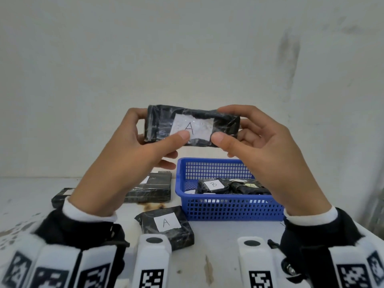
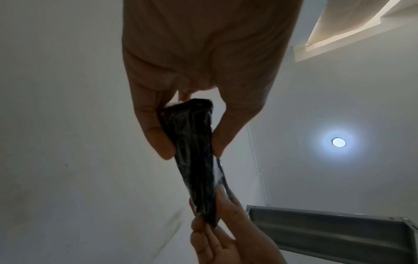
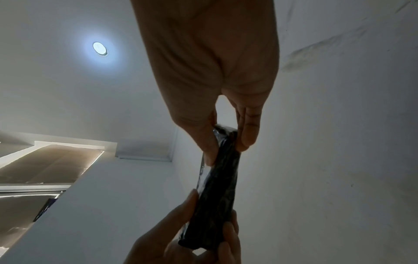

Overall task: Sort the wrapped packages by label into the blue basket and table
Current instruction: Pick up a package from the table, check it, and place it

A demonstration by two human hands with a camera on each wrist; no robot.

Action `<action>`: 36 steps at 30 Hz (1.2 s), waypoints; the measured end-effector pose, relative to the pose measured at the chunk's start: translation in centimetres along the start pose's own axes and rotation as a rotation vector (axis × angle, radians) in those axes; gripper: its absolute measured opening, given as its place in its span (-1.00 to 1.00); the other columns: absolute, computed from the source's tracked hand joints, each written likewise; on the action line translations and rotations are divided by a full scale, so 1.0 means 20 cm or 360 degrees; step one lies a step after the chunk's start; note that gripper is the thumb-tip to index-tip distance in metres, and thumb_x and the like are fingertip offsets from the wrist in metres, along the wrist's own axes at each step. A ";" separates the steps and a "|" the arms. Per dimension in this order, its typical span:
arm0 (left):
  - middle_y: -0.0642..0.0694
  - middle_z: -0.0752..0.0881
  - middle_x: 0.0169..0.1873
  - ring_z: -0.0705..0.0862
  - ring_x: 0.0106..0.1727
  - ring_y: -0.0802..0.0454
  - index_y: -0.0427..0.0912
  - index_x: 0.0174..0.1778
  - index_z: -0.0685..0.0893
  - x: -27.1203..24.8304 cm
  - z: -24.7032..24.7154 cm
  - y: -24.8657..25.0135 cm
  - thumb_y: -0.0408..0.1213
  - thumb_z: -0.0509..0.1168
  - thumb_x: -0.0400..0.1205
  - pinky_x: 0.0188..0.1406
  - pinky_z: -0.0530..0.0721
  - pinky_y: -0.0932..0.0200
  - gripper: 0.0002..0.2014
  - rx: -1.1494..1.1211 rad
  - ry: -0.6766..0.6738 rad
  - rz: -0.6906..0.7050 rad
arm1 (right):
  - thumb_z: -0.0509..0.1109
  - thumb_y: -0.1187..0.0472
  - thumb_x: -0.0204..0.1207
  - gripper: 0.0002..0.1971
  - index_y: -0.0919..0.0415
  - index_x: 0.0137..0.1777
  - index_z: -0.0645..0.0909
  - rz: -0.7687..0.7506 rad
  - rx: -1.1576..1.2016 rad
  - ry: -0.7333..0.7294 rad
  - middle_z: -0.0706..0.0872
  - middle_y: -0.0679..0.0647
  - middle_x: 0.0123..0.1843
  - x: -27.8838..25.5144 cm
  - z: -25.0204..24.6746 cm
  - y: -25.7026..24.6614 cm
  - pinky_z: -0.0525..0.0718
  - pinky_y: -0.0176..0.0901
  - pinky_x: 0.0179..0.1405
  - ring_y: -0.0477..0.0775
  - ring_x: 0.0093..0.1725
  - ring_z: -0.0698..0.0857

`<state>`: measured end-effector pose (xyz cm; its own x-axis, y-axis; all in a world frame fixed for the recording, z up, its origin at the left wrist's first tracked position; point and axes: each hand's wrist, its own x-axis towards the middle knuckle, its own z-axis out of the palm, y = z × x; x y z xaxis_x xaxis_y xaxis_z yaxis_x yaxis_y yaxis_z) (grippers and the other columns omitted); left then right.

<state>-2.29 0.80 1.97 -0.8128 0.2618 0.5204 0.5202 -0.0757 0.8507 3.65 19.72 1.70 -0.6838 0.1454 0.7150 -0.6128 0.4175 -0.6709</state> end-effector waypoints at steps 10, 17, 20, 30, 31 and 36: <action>0.10 0.83 -0.22 0.81 -0.27 0.03 0.06 0.04 0.62 0.02 0.01 -0.03 0.05 0.43 0.41 -0.24 0.80 0.09 -0.67 0.0129 0.0006 0.0061 | 0.47 0.22 0.60 -0.73 -0.12 0.23 0.73 0.0034 -0.0069 0.0006 0.80 0.01 -0.03 0.01 -0.02 0.02 0.70 -0.39 -0.18 -0.12 -0.32 0.76; 0.01 0.84 -0.15 0.84 -0.25 0.05 0.21 0.21 0.59 0.08 0.03 -0.15 0.27 0.24 0.41 -0.23 0.76 0.15 -0.53 0.0132 -0.0072 -0.0191 | 0.53 0.16 0.56 -0.82 -0.15 0.07 0.72 0.0353 -0.0158 0.0111 0.86 -0.11 -0.20 0.05 -0.08 0.14 0.66 -0.41 -0.31 -0.22 -0.33 0.72; -0.02 0.77 0.00 0.83 -0.20 0.08 0.15 0.20 0.58 0.15 0.01 -0.30 0.22 0.23 0.54 -0.20 0.75 0.18 -0.62 0.0284 -0.0042 -0.0414 | 0.53 0.12 0.56 -0.84 -0.15 0.07 0.72 0.0595 -0.0294 0.0175 0.86 -0.04 -0.18 0.12 -0.13 0.28 0.56 -0.41 -0.44 -0.11 -0.28 0.74; -0.16 0.66 0.21 0.69 0.10 -0.08 -0.11 0.34 0.50 0.61 0.04 -0.72 -0.03 0.22 0.71 0.16 0.65 0.01 -0.66 0.1067 -0.0273 -0.0763 | 0.50 0.23 0.56 -0.95 0.13 -0.02 0.69 0.1085 -0.0962 -0.0138 0.74 0.09 -0.17 0.58 -0.23 0.80 0.73 -0.24 -0.27 0.06 -0.27 0.70; -0.17 0.65 0.24 0.66 0.15 -0.09 -0.12 0.36 0.49 0.66 0.06 -0.75 -0.04 0.21 0.72 0.23 0.62 0.00 -0.66 0.1117 -0.0290 -0.0767 | 0.52 0.22 0.56 -0.93 0.15 -0.01 0.70 0.1104 -0.1022 -0.0199 0.71 0.05 -0.22 0.63 -0.22 0.84 0.72 -0.25 -0.29 0.03 -0.28 0.67; -0.18 0.55 0.45 0.58 0.35 -0.11 -0.13 0.55 0.35 0.80 0.16 -0.90 -0.08 0.11 0.77 0.33 0.48 0.05 -0.57 0.1147 -0.0485 -0.0768 | 0.57 0.11 0.52 -0.66 0.31 0.20 0.77 0.1224 -0.1403 -0.0552 0.84 0.15 0.09 0.81 -0.12 1.07 0.79 -0.05 0.12 0.13 0.09 0.81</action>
<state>-23.77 9.50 -5.37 -0.9332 0.3592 -0.0084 0.2631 0.6989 0.6651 -19.59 33.08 -0.57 -0.9020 0.4316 0.0094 0.3847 0.8134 -0.4363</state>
